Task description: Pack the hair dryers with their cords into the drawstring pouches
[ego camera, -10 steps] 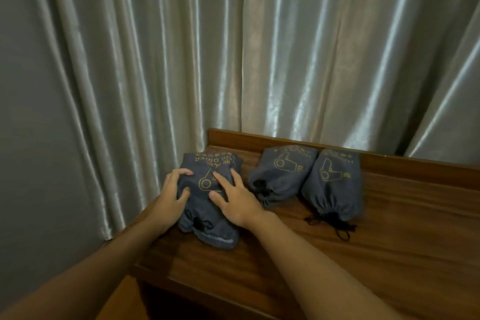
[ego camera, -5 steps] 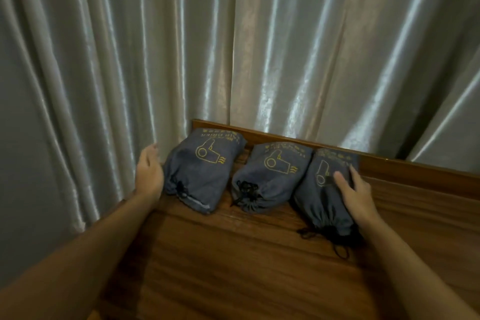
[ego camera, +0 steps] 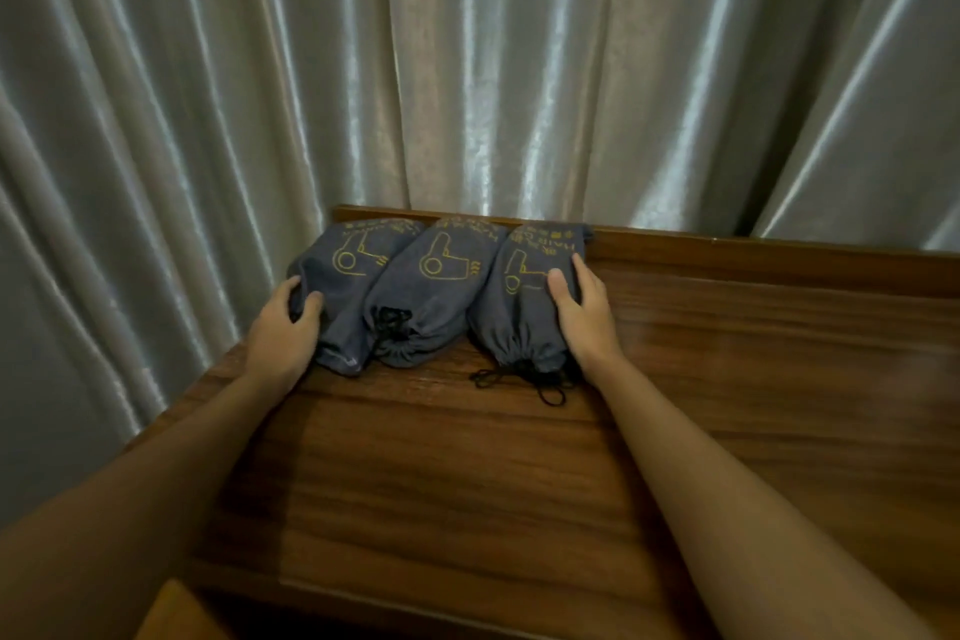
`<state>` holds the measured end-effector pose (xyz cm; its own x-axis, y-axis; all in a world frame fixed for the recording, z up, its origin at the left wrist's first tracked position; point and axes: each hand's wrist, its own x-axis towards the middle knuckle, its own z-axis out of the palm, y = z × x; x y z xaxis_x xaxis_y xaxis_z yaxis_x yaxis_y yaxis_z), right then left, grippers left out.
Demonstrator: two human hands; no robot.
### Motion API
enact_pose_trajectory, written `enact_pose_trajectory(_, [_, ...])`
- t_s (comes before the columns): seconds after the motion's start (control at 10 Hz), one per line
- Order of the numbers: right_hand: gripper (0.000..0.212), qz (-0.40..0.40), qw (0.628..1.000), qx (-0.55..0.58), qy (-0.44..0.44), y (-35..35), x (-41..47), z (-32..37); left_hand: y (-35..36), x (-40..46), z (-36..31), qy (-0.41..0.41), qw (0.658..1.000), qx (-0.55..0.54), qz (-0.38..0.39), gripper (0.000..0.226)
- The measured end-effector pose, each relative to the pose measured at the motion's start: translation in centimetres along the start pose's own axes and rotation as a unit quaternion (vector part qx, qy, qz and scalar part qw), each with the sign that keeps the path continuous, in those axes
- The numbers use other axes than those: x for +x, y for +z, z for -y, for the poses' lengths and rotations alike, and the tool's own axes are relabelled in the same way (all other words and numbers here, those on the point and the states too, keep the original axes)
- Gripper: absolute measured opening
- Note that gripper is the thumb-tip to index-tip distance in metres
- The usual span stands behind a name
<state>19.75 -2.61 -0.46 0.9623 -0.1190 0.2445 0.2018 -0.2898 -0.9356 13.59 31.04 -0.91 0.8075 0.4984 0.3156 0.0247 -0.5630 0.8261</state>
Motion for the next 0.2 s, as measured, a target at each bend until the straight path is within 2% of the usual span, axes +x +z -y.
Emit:
enact_pose_trajectory(0.1, [0.054,-0.059,0.998,0.028,0.01,-2.4,-2.5,-0.3,-0.4,-1.4,-1.3,0.034,0.99,0.079,-0.108,0.04])
enact_pose_trajectory(0.2, [0.04,-0.089,0.996,0.003,0.025,-4.8,-5.2,-1.0,-0.1,-4.4,-3.0,0.005,0.982,0.044,-0.182,0.035])
